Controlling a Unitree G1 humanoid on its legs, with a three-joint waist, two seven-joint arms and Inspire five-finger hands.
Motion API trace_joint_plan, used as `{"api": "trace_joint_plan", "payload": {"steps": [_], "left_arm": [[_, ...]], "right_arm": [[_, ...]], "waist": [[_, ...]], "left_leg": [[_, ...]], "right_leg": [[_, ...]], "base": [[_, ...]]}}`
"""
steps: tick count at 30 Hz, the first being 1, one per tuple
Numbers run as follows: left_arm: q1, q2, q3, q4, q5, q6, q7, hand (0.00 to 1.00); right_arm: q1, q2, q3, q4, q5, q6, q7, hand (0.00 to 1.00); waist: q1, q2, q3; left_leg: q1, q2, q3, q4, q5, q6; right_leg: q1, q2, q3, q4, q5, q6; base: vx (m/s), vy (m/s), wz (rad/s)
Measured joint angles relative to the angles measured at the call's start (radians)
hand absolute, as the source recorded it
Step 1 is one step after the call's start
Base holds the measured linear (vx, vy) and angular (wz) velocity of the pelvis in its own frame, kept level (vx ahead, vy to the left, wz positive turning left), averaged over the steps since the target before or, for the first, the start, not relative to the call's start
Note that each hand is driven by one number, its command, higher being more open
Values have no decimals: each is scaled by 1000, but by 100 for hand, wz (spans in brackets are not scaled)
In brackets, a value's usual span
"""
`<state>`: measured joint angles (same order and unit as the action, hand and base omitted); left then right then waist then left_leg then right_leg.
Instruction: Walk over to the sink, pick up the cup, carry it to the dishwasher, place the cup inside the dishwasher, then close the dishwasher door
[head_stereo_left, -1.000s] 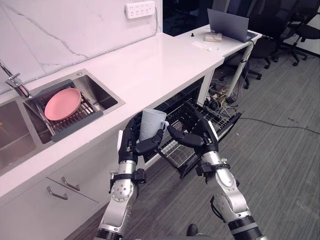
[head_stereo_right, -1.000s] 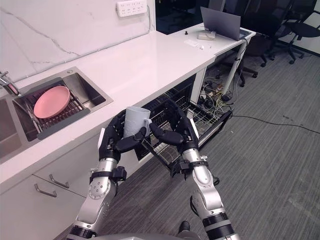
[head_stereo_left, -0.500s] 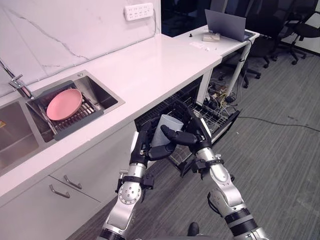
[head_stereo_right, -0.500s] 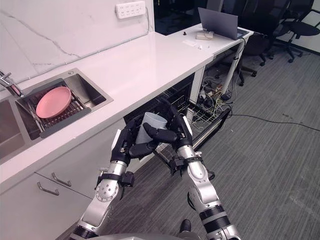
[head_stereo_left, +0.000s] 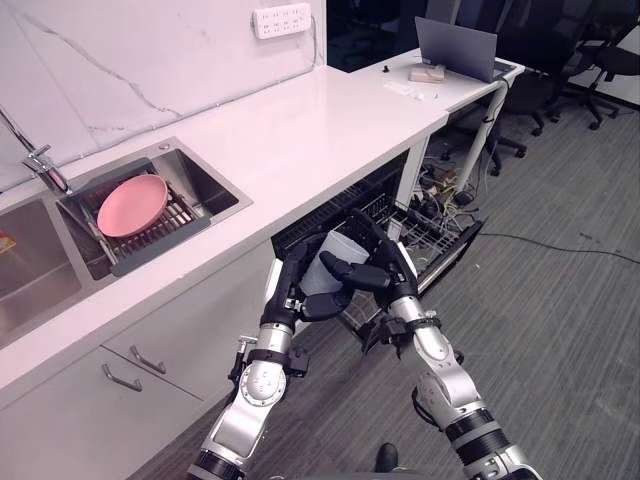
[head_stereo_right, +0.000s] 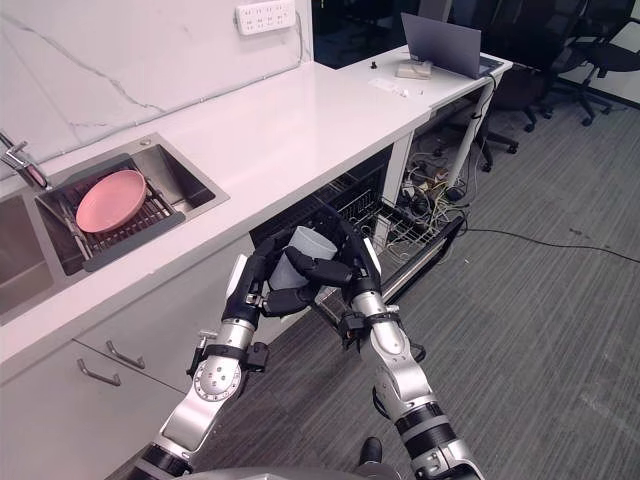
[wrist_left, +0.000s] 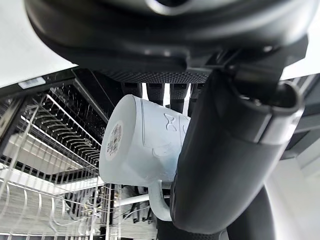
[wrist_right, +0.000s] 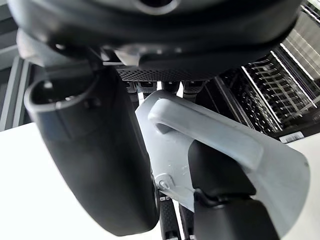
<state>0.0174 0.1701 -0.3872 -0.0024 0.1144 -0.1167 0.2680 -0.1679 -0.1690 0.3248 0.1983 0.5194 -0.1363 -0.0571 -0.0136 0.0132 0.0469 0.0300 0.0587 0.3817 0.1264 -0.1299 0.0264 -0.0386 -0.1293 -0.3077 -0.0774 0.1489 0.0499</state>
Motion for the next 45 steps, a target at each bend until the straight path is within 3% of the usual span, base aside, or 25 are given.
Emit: {"api": "trace_joint_plan", "payload": {"steps": [9, 17, 18, 26, 34, 40, 45], "left_arm": [[-19, 59, -45, -15, 87, 12, 5, 30], [-19, 55, -45, -38, 117, 13, 14, 30], [-19, 52, -43, -43, 122, 13, 15, 90], [-11, -44, -27, -165, 131, -11, 14, 90], [50, -78, 40, -153, 61, -49, 15, 90], [105, -75, 82, -61, 21, -52, 11, 90], [147, -69, 86, 22, -22, -52, -2, 90]], "right_arm": [[-16, -71, 38, 37, 245, 20, 14, 30], [-16, -86, 51, 22, 274, -12, 17, 30], [-16, -85, 49, 17, 274, -18, 17, 30], [-15, -9, -28, -14, 258, -17, 0, 30], [-16, 44, -138, -20, 82, -21, -84, 30], [-22, 24, -204, -19, -63, -20, -122, 30], [-85, -57, -205, 68, -290, 11, -140, 30]], "waist": [[0, -34, -19], [2, -37, -20], [2, -37, -19], [21, -52, -11], [29, -54, -10], [29, -54, -10], [27, -54, 7]], "left_leg": [[-2, 0, -2, 2, -1, 0], [-5, 4, -1, 12, -4, -2], [-4, 5, 0, 12, -4, -2], [-1, 1, 1, 9, -3, -2], [7, -8, -5, -4, -2, 1], [2, -8, -16, -2, -2, 1], [-31, -7, -36, 8, 0, 3]], "right_leg": [[-1, -1, 5, 0, 0, 0], [0, 4, 6, 0, 0, -1], [1, 4, 6, 0, 0, -1], [2, 5, 8, 1, 0, -1], [7, -2, 8, 1, 0, 0], [8, -3, 27, -7, 0, 0], [-4, -8, 17, -7, -1, 1]], "base": [[-23, 9, 0], [-30, 4, -1], [-41, 11, -1], [-8, 2, 0], [0, 0, 1], [-9, 0, 5], [-55, 1, 12]]}}
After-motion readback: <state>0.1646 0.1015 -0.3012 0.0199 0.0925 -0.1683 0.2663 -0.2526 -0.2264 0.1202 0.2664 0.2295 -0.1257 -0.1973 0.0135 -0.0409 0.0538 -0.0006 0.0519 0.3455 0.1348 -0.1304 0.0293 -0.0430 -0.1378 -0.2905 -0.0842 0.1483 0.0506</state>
